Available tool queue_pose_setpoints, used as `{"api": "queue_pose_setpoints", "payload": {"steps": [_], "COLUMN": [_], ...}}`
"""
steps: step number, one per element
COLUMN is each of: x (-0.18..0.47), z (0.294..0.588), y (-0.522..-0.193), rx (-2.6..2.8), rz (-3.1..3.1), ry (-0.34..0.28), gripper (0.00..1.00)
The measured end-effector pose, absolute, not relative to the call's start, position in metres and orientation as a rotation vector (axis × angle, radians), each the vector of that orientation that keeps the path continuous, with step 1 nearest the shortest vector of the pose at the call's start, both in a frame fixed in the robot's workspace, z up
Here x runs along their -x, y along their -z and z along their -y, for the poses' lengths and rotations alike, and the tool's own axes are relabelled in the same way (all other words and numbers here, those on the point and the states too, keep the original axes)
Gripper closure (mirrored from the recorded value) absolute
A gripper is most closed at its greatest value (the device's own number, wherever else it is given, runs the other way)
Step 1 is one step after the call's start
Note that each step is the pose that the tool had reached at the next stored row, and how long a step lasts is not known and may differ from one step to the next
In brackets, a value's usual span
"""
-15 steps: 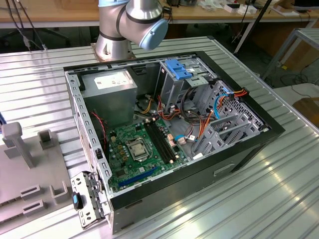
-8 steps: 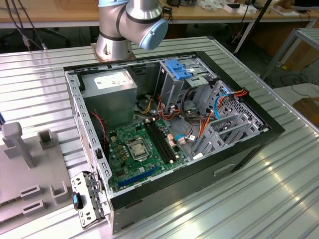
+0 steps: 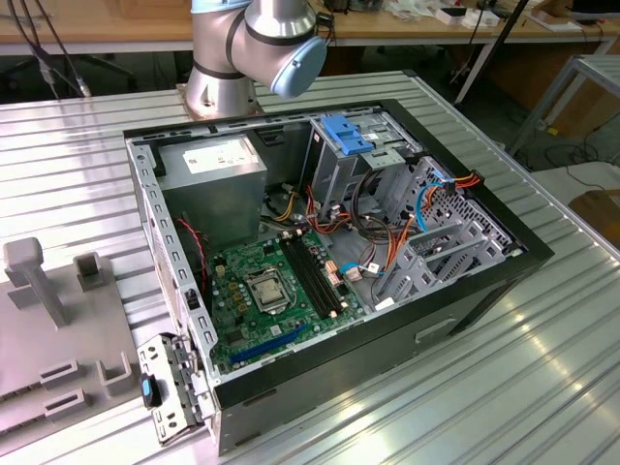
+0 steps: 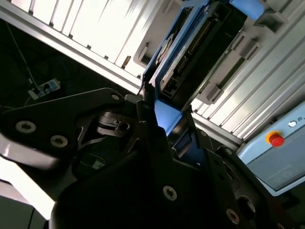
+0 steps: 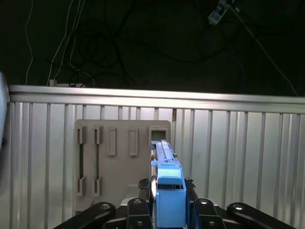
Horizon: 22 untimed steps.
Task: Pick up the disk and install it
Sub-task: 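Pick up the disk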
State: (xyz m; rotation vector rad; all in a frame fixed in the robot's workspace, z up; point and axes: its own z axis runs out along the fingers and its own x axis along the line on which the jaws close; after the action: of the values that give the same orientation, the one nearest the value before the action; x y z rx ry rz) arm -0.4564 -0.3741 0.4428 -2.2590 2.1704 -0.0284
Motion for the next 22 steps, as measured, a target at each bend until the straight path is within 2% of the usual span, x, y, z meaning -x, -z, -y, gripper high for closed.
{"api": "queue_pose_setpoints", "payload": {"steps": [22], "x": [0.456], "z": [0.374], "y": [-0.514], "rx": [2.259], "rz": [-2.17], "ry": [0.028], "gripper": [0.63]}}
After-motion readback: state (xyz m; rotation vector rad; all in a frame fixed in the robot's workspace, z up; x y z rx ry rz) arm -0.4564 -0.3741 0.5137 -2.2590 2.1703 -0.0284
